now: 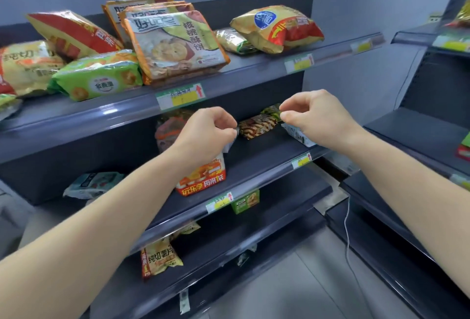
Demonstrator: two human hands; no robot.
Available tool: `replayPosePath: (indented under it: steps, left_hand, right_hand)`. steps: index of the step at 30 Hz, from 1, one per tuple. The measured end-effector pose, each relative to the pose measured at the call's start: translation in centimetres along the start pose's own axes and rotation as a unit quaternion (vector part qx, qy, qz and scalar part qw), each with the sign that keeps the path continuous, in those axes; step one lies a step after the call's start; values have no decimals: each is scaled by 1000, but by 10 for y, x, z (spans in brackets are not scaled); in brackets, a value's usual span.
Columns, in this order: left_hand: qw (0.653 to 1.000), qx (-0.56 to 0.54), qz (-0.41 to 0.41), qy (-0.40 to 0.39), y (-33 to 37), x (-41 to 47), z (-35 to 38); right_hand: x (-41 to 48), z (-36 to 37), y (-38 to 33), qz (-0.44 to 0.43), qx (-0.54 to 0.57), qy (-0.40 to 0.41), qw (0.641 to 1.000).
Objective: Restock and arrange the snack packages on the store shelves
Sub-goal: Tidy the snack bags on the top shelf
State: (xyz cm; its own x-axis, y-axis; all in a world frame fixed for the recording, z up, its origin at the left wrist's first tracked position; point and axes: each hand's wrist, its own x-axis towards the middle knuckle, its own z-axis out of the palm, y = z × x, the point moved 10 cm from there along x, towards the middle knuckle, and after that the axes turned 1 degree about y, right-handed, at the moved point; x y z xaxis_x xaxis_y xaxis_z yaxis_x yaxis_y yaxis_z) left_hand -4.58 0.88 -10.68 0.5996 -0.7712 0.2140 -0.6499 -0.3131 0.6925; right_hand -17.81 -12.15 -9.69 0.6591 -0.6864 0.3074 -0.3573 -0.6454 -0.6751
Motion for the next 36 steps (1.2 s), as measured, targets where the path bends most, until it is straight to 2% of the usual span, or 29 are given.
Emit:
replayPosePath:
  steps: [7, 17, 26, 36]
  left_hand:
    - [999, 23, 12, -26, 12, 13, 24]
    - [998, -4, 70, -3, 45, 34, -19]
    - [993, -17, 85, 76, 20, 46, -95]
    - [984, 8, 1, 180, -34, 40, -181]
  right_hand:
    - [6, -6, 14, 6, 16, -7, 1000]
    - [36, -12, -39, -50, 12, 12, 999]
    - [77, 32, -124, -145, 20, -2, 989]
    - [110, 95, -209, -241, 64, -56, 967]
